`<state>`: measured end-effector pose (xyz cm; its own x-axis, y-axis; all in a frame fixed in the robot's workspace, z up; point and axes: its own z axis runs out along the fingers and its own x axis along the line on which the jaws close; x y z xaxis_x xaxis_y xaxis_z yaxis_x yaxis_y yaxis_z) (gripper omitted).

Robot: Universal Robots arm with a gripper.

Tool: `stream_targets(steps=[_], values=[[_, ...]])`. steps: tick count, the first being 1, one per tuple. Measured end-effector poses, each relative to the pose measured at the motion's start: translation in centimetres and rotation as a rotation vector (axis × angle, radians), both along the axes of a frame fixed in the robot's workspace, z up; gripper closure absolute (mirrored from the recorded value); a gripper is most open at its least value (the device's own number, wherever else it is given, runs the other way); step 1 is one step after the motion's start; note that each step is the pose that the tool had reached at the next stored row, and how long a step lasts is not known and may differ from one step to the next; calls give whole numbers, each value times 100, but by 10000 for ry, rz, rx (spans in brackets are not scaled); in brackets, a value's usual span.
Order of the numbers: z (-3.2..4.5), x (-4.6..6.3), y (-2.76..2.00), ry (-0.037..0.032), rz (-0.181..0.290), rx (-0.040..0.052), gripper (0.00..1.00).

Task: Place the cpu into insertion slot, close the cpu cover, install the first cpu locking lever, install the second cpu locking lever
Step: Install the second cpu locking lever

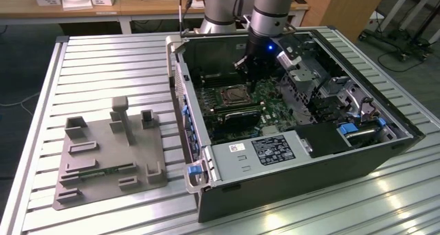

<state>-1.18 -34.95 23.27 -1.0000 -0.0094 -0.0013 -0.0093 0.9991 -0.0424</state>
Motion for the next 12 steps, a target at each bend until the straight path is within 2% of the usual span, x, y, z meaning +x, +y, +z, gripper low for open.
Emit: stream_targets(steps=[3,9,10,12], values=[[1,0,-44,-1,-1,20,90],[2,0,-185,1,0,89,90],[2,0,-203,1,0,170,90],[2,-1,-228,1,0,488,90]])
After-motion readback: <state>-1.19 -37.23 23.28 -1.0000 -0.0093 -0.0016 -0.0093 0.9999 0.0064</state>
